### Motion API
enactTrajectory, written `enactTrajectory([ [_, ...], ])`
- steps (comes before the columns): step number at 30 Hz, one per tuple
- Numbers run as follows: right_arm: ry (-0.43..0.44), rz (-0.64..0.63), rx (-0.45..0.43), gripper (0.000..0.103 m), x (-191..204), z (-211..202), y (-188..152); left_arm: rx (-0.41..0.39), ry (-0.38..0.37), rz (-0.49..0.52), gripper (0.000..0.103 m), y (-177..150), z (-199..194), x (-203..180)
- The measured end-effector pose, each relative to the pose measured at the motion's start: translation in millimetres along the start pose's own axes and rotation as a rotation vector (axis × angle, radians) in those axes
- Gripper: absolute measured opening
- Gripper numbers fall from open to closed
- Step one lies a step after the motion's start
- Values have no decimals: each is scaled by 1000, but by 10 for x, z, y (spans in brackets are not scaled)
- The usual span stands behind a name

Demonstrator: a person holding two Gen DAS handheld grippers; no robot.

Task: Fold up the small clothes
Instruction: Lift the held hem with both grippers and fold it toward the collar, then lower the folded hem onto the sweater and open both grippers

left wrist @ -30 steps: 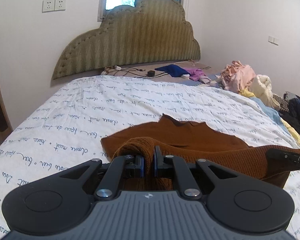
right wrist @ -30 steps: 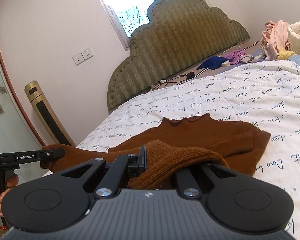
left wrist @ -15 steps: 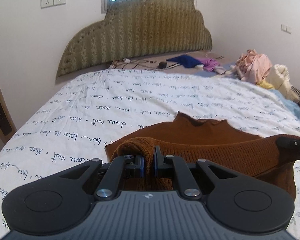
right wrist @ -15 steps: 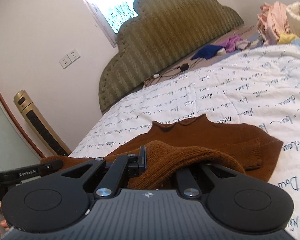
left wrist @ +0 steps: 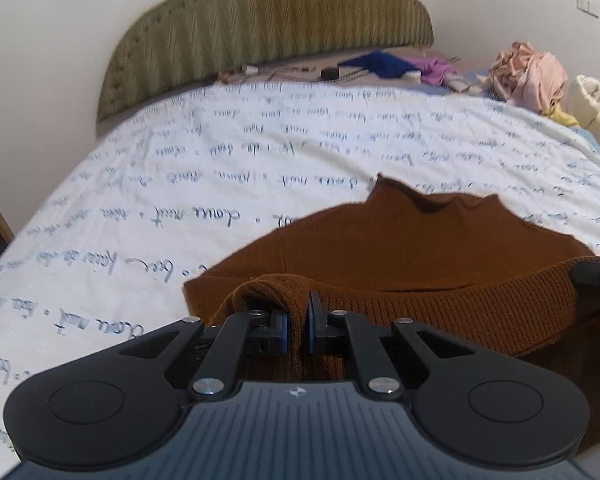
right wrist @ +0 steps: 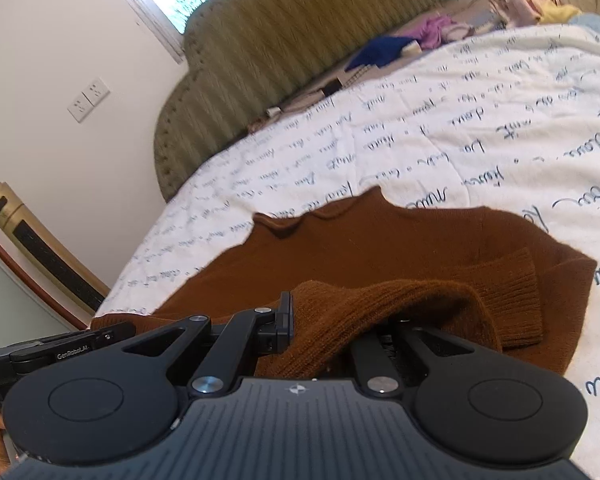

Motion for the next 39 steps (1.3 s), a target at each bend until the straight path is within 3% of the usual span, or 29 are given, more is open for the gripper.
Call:
enactTrajectory([
  [5,-6,58,71,18,-123,191,26,61,-39,-46,10,-17,206,75],
  [9,38,103,138,43,-203,283,73,88,-95,-117,10,5,275,192],
  [12,101,176,150,48,-286,291,149,116,-148,-200,10,44,328,301],
  [16,212,301,181,62,-422,321,246,156,-209,-292,10,52,409,414],
  [19,200,263,199,71,-422,302,265,179,-270,-360,10,46,409,507],
  [22,165,212,210,72,-411,253,246,177,-307,-370,10,32,331,548],
  [29,175,196,209,71,-487,58,153,196,-352,-339,11,-81,211,495],
  [32,168,157,232,66,-458,23,109,186,-369,-347,12,-92,187,507],
  [35,192,133,244,51,-416,3,114,175,-368,-352,12,-61,179,530],
  [37,226,148,238,50,-383,30,164,167,-388,-353,12,-19,182,523],
  [39,268,203,198,51,-407,76,256,147,-419,-449,12,23,225,604],
])
Point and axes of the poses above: each gripper's, at about its wrist camera, not at the fingertips, and z roughly the way its jaws point, x to its left, y to its top, the point moved 4 cm from there along z, roughly the way its jaws point
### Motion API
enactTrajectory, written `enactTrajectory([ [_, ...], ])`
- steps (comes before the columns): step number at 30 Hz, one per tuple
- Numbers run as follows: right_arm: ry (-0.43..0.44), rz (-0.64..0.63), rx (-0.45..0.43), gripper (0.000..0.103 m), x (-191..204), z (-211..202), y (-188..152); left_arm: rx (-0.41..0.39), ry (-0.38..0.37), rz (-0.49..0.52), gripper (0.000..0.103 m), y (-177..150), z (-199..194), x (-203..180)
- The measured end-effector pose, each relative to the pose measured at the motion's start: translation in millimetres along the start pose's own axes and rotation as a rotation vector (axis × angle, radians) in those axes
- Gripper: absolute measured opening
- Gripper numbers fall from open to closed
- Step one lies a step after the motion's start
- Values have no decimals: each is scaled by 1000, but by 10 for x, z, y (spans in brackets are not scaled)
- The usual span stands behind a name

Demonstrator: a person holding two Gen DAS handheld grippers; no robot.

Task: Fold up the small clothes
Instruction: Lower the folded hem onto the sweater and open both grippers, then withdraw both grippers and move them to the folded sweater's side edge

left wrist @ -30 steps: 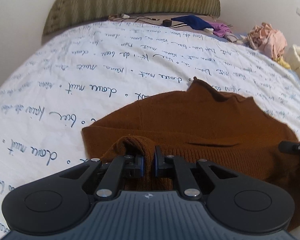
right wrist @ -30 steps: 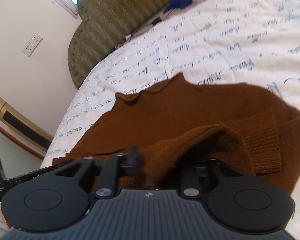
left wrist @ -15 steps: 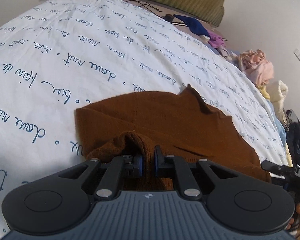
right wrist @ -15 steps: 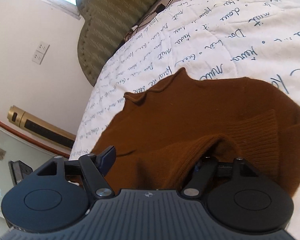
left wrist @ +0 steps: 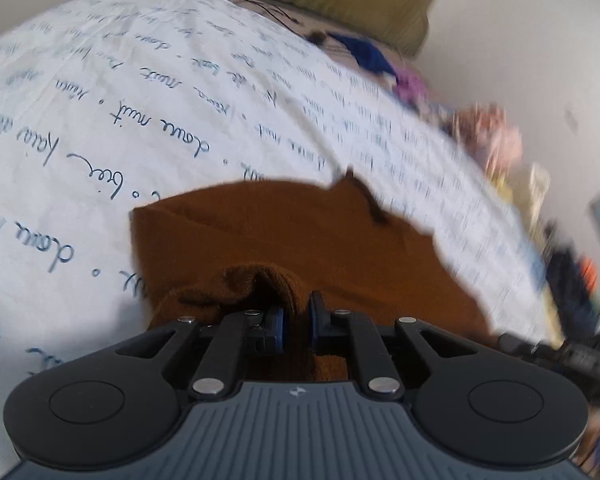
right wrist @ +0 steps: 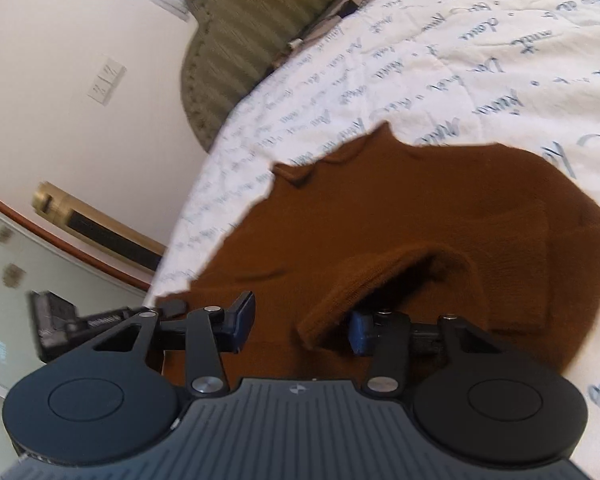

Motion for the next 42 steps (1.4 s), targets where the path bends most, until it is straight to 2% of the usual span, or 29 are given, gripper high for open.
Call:
enactTrajectory([
  [3,4,88,-110,68,-146,46,174,-42,-28,-204,12,130,70,226],
  [5,-39,140,-151,70,-271,87,233,-49,-35,-277,12,171,147,354],
  [7,-65,157,-166,70,-346,115,240,-42,-15,-310,12,173,212,421],
  [12,-137,89,-174,70,-290,118,156,-44,-9,-287,14,169,234,396],
  [15,-178,-2,-164,74,-164,147,84,-49,-66,-312,37,197,201,405],
  [17,-233,-90,-142,75,-59,211,33,-84,-105,-369,73,234,141,472],
  [18,-275,-139,-128,75,-21,257,11,-121,-107,-397,76,254,91,510],
  [21,-366,-197,-117,75,-6,334,-12,-184,-86,-407,77,312,-49,572],
  [23,-389,-219,-150,75,74,314,-35,-205,-38,-353,77,336,-127,558],
  [25,-397,-281,-172,75,221,295,-97,-228,49,-243,77,335,-184,480],
  [27,-401,-358,-165,76,381,326,-196,-243,168,-74,77,294,-212,331],
  [30,-419,-481,-111,83,576,483,-383,-249,386,197,77,121,-107,71],
  [33,-507,-590,-52,86,647,654,-571,-233,542,423,77,-108,55,-74],
  [35,-604,-623,-43,86,608,721,-638,-217,602,467,77,-207,141,-65],
  [37,-658,-659,-95,86,659,675,-717,-205,609,451,77,-258,147,-18],
  [39,-624,-702,-128,88,787,614,-839,-208,581,419,77,-289,84,16],
  [40,-605,-716,-131,93,834,610,-896,-209,575,416,77,-317,56,13],
  [42,-609,-732,-116,94,852,650,-972,-211,585,426,77,-354,20,10],
])
Point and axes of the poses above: each gripper's, at about its wrist camera, not at the fingertips, and z roughly the way its jaws point, x to its left, y to its top, the point moved 4 cm from there along z, roughly the way its jaws point
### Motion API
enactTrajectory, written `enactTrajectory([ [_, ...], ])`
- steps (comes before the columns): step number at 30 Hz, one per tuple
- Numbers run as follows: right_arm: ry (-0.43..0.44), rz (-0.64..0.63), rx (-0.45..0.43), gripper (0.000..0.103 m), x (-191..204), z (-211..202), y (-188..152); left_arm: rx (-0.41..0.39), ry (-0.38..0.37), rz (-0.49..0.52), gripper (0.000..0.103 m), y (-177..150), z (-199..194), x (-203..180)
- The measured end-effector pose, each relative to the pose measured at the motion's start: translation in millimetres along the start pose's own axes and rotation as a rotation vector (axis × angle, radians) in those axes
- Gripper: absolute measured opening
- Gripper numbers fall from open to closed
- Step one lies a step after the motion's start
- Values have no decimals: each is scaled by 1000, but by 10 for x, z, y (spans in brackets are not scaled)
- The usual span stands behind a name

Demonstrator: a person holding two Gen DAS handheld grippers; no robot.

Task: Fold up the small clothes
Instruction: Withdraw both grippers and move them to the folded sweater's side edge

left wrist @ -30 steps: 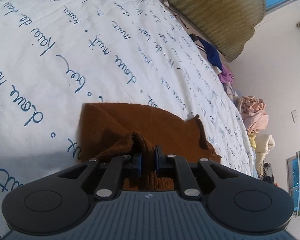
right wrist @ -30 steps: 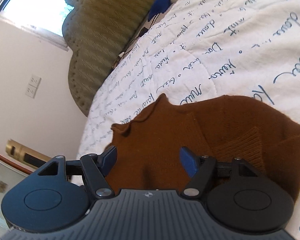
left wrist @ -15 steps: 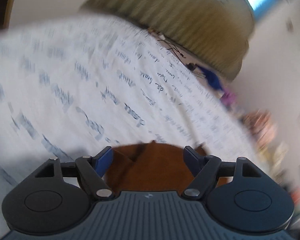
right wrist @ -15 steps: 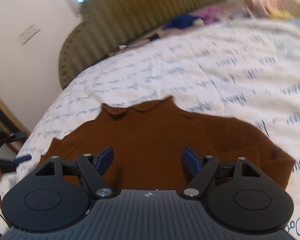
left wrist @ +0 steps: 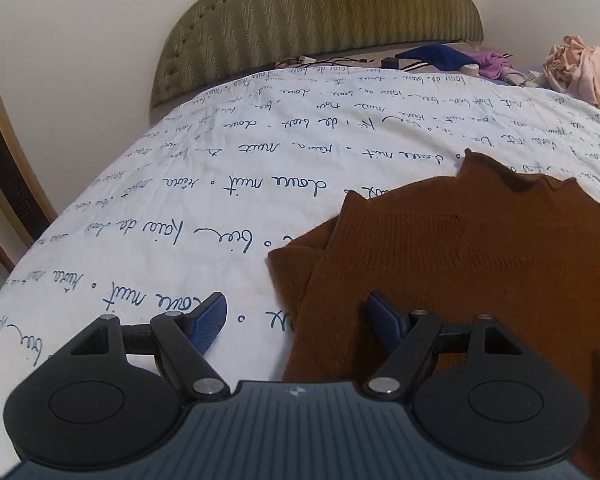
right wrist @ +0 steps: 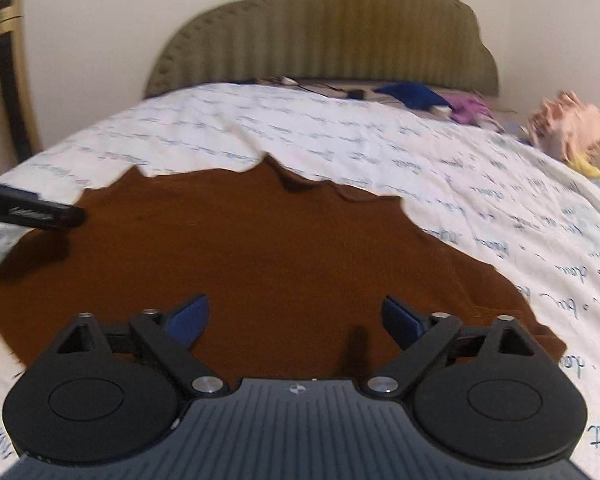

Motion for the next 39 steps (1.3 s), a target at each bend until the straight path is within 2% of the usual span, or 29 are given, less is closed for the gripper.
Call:
enactTrajectory([
  [4,-28,45,69,94,-23,167,-131,7,5,12,77,-45,11,-67],
  [7,-20,94,55,96,-36,147,-211,8,3,15,77,-89,10,-70],
  [12,-30,85,51,100,4,138,-313,14,2,7,77,-115,23,-72],
  [25,-11,88,20,99,86,-27,-232,15,3,7,81,-117,37,-68],
  [30,-32,75,74,100,94,82,-268,19,-1,3,81,-129,39,-52],
  [34,-16,88,52,99,139,1,-227,20,-5,6,81,-130,34,-47],
  [39,11,34,12,99,333,-141,-119,27,-16,6,81,-94,25,-33],
])
Point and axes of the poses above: each gripper's, at about its wrist camera, not at the fingertips, and z roughly the way its jaws point, x to its left, y to its top, the point moved 4 cm from there along z, roughly the way its jaws point
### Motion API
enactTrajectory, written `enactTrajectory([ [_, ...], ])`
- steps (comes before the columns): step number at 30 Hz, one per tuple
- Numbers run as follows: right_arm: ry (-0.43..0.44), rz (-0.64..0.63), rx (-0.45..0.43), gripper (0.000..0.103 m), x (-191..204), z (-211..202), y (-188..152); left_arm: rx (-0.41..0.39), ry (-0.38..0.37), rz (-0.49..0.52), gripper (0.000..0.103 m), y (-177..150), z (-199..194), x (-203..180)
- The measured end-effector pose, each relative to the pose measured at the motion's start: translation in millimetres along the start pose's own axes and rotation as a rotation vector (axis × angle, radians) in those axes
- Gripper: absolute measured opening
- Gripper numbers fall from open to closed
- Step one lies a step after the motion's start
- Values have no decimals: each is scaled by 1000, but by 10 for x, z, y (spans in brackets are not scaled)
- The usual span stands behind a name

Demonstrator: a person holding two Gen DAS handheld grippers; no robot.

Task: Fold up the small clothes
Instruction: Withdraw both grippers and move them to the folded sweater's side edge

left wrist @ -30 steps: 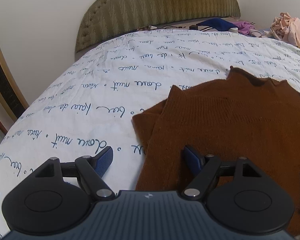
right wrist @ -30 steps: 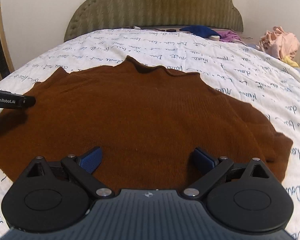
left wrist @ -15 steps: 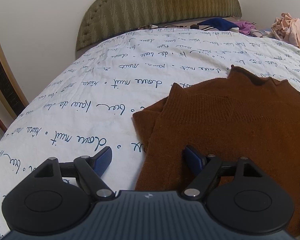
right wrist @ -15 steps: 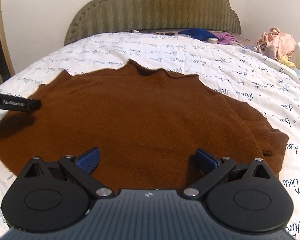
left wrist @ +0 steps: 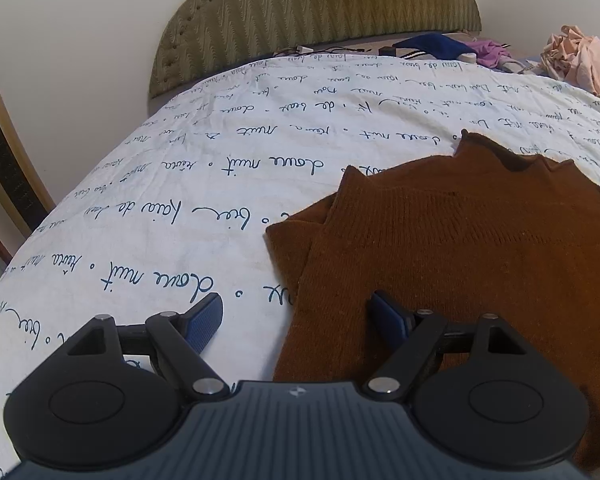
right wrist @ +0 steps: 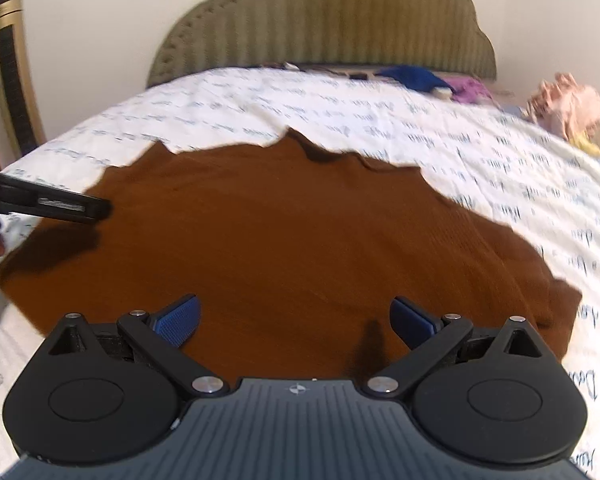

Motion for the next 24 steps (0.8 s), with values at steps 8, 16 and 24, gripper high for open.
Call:
enactTrajectory([
  [8,28,-70,-73,100,338,-195,134,7,-19,-32,82,39,-37,131],
  [16,95,51,-28,102,319,-151,124,-2,-16,-28,82,50,-64,129],
  [24,146,16,-23,103,439,-186,83,8,-35,-45,85,59,-52,166],
])
Point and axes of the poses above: each gripper's, at about its wrist camera, not at the fingertips, and z roughly the way its jaws point, x to its left, y to its top, the point moved 4 cm from there along z, roughly the way its jaws point
